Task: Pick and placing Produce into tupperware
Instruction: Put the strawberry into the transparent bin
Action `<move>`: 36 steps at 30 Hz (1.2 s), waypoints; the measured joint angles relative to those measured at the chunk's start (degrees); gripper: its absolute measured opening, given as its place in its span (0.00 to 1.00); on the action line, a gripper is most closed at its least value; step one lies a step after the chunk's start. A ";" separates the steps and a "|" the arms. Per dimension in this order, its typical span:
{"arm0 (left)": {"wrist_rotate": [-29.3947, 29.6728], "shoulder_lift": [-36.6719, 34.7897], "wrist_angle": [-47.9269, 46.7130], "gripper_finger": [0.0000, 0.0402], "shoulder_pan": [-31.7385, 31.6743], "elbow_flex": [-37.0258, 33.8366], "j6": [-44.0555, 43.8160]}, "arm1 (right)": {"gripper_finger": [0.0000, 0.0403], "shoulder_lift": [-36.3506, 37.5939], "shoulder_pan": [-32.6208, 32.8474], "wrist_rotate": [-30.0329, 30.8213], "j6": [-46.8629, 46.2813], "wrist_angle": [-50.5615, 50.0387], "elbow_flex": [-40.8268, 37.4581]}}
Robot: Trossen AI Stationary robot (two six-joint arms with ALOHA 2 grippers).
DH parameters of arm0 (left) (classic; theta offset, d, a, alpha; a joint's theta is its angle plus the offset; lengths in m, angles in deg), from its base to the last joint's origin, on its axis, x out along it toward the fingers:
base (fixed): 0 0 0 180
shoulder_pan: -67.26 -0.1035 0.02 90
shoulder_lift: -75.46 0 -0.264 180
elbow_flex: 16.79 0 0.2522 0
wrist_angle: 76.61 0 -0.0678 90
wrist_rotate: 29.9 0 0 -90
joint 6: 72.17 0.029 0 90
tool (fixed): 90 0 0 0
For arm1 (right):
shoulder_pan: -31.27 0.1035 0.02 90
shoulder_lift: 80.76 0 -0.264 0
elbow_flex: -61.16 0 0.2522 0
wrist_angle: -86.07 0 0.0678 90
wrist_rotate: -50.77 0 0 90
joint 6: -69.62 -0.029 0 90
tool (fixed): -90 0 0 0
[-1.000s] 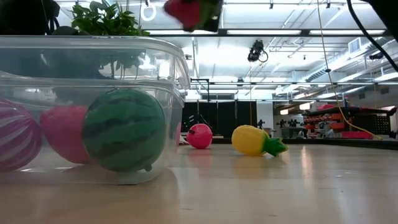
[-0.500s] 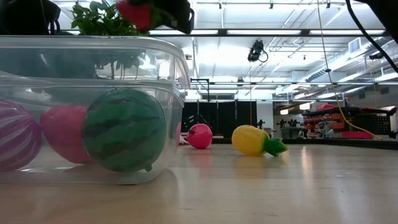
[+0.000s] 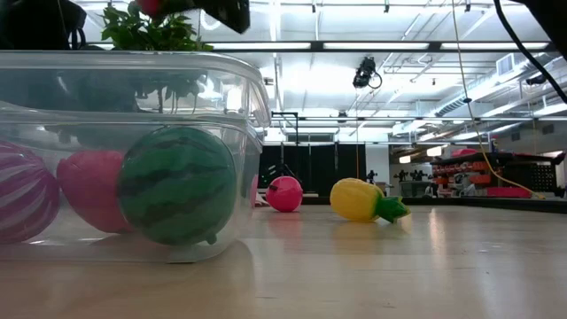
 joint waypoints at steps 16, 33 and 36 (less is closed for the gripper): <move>0.02 0.00 0.02 0.06 0.00 0.00 0.02 | 0.38 0.09 1.47 2.88 -1.45 -3.05 -3.47; 0.00 0.00 0.17 0.08 0.00 0.00 -0.50 | 0.40 0.00 1.50 1.64 -4.30 -2.98 -9.46; 0.00 0.00 0.17 0.06 0.00 0.00 -0.49 | 0.43 0.00 1.47 1.66 -4.33 -3.03 -9.46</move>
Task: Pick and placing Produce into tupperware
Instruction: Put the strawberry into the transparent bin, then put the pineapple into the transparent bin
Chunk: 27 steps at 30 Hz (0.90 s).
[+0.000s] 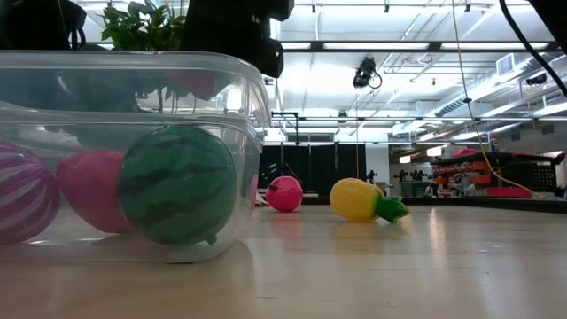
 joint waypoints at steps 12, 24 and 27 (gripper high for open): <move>0.00 0.00 -0.02 0.09 0.00 0.00 -0.01 | 0.52 0.06 -0.06 -0.41 -0.33 -0.34 0.00; 0.00 0.00 0.27 0.06 0.02 -0.04 -0.01 | 0.51 4.66 -4.59 2.80 -1.95 -19.46 0.44; 0.01 0.00 0.29 0.07 0.02 -0.02 -0.03 | 0.51 5.58 -5.69 3.43 -3.05 -19.85 0.42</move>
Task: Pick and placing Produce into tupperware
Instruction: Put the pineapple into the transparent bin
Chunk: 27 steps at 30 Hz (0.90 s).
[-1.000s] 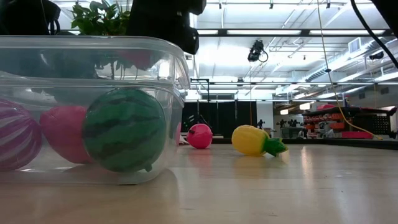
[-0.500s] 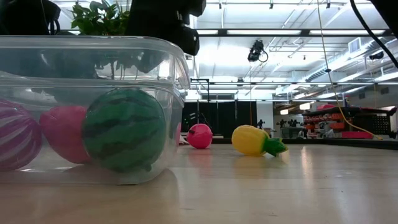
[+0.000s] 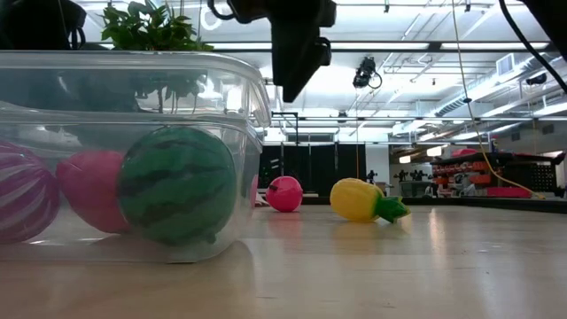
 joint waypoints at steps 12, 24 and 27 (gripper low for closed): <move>-0.01 0.00 0.02 0.07 0.00 0.00 -0.12 | 0.51 0.55 -3.44 -0.88 -6.02 -2.38 -4.76; -0.03 0.00 -0.47 0.08 0.00 0.00 0.00 | 0.51 15.10 -4.18 -2.35 -13.66 14.31 -30.28; -0.01 0.00 -0.81 0.09 0.00 0.00 -0.01 | 0.51 21.54 -5.89 -2.85 -16.93 18.94 -38.74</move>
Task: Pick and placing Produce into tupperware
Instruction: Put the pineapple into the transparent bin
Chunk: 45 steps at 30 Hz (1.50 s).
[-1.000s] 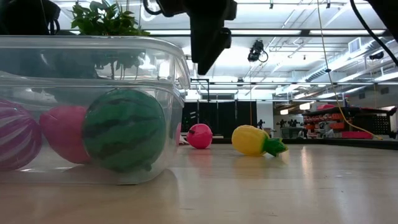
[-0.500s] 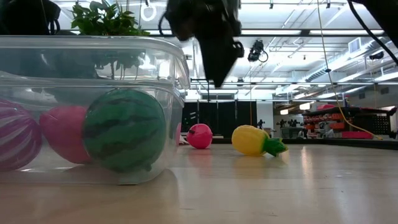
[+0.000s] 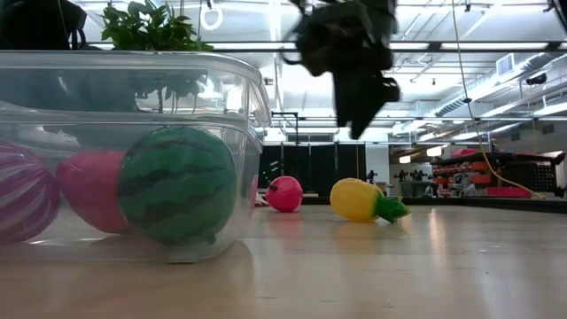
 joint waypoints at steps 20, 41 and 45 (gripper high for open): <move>0.00 0.00 0.44 0.09 0.00 0.00 -0.41 | 0.77 9.36 -1.38 -1.92 8.16 11.98 -13.10; 0.00 0.00 -0.42 0.08 -0.01 0.02 -0.41 | 0.86 -0.39 -0.85 0.51 12.38 14.66 -13.10; 0.01 0.00 -0.47 0.06 0.00 0.02 -0.34 | 0.86 -1.59 -0.83 0.48 12.75 14.86 -13.10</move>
